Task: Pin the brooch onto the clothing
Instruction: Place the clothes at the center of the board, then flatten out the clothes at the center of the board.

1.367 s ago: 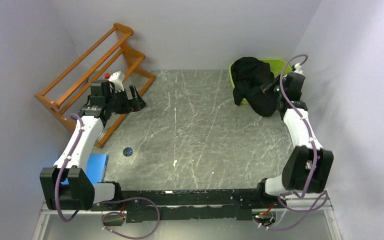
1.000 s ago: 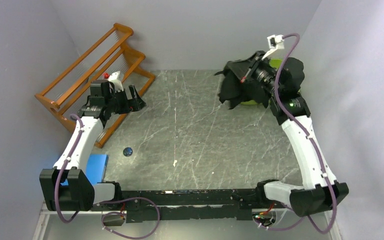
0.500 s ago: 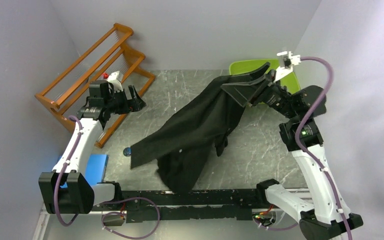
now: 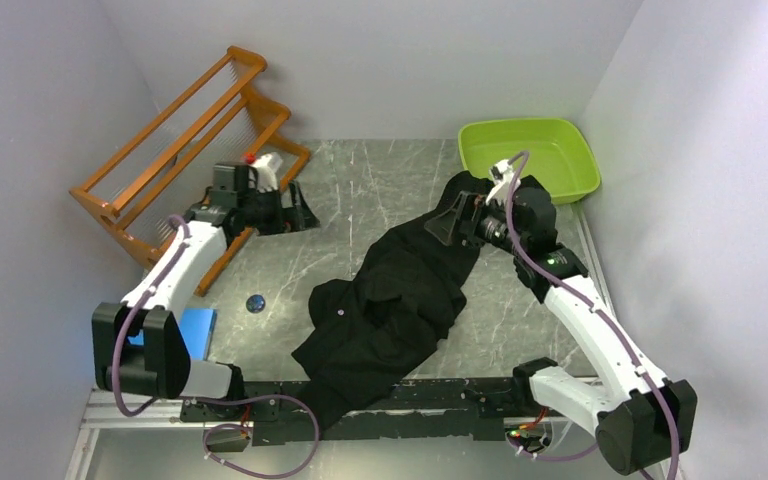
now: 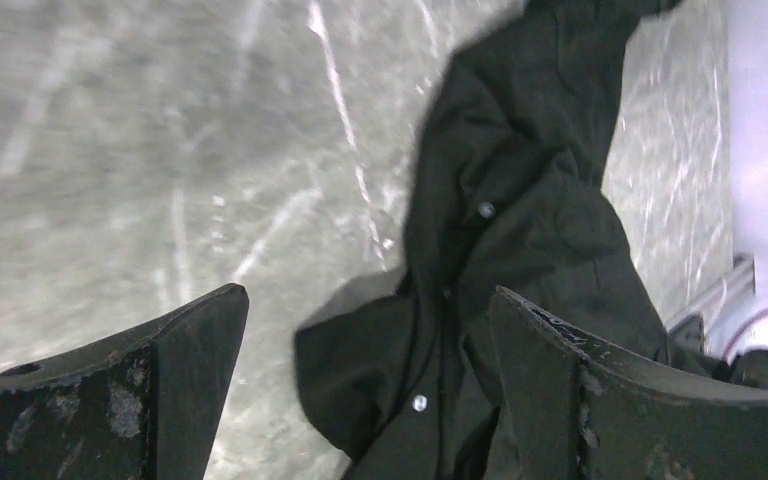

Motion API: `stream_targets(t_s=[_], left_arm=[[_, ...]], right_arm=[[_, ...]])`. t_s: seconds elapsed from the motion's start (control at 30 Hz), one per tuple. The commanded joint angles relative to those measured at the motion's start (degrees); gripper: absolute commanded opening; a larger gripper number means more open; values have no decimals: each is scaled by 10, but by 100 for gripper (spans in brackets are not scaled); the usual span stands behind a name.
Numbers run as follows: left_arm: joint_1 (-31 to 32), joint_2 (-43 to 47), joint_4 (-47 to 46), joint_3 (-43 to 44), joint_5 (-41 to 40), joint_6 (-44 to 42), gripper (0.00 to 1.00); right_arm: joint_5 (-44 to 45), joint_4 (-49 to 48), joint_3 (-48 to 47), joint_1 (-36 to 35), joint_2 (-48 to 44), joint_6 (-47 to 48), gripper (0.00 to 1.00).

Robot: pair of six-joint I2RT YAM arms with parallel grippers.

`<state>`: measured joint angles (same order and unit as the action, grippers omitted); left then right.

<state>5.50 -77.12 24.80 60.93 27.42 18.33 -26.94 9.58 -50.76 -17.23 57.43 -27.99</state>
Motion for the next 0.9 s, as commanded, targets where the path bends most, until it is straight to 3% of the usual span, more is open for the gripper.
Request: stream_targets(t_s=[0.0, 0.23, 0.37, 0.67, 0.77, 0.83, 0.87], left_arm=[[93, -28, 4, 19, 23, 31, 96], [297, -27, -90, -24, -26, 82, 96], [363, -13, -93, -29, -88, 79, 96], [381, 90, -139, -82, -194, 101, 96], [382, 129, -172, -107, -216, 106, 96], [381, 150, -185, -123, -233, 106, 96], [382, 159, -188, -133, -244, 107, 96]], right_arm=[[138, 45, 63, 23, -1, -2, 90], [24, -3, 223, 123, 4, -100, 91], [9, -1, 269, 139, 8, -111, 88], [-11, -86, 309, 134, 74, -114, 72], [26, -92, 292, 116, 106, -104, 68], [53, -93, 273, 92, 121, -97, 62], [60, -106, 258, 81, 126, -94, 51]])
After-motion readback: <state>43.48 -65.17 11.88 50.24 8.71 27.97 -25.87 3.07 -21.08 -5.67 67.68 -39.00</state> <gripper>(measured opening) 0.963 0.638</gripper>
